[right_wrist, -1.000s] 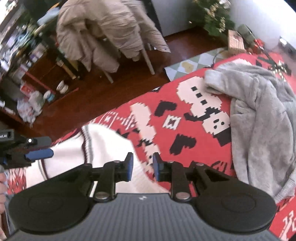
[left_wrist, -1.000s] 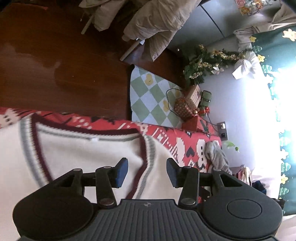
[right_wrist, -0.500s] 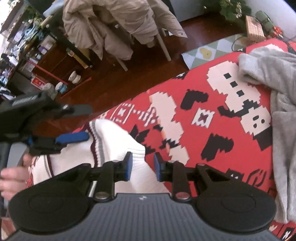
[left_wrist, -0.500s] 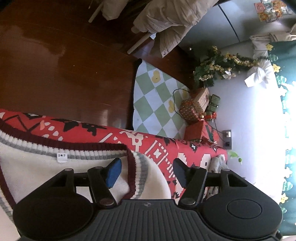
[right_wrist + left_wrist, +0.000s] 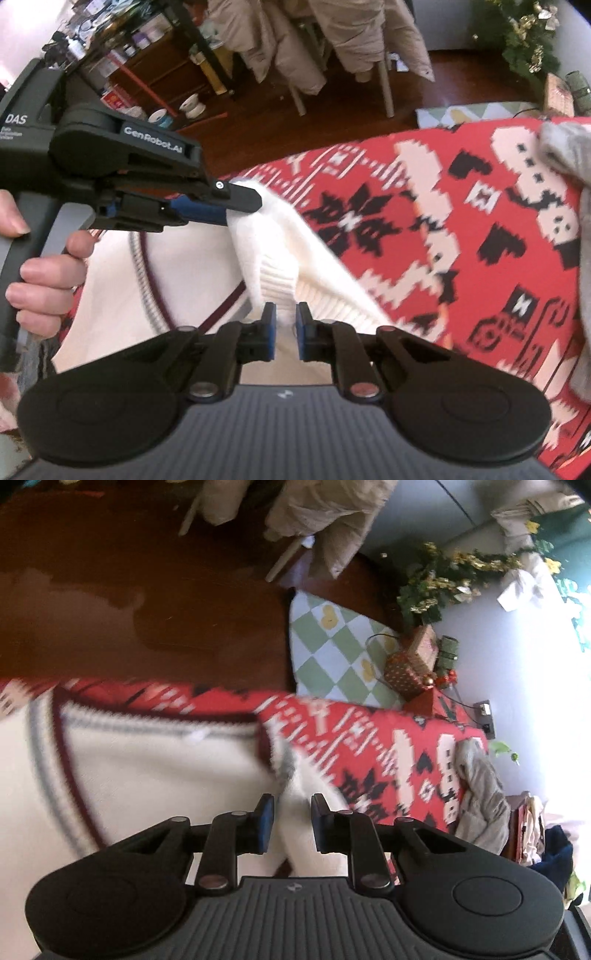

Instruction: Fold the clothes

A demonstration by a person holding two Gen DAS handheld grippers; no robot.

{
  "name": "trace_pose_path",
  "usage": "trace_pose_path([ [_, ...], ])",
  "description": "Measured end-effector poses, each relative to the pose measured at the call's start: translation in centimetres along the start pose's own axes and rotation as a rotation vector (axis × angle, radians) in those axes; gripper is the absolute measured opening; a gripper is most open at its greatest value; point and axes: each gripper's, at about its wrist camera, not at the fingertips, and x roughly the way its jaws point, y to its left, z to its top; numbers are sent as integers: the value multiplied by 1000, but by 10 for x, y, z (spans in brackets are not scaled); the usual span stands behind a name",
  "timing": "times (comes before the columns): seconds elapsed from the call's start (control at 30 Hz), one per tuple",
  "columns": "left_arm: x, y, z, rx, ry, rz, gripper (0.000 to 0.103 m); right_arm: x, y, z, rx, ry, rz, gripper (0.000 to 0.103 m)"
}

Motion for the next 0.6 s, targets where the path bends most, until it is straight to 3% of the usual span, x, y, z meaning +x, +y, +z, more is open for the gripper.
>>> trace_pose_path([
  [0.3, -6, 18, -13, 36, 28, 5, 22, -10, -4, 2, 80, -59, 96, 21],
  [0.5, -16, 24, -13, 17, 24, -17, 22, 10, -11, 15, 181, -25, 180, 24],
  [0.6, -25, 30, -12, -22, 13, -57, 25, 18, 4, 18, 133, -20, 184, 24],
])
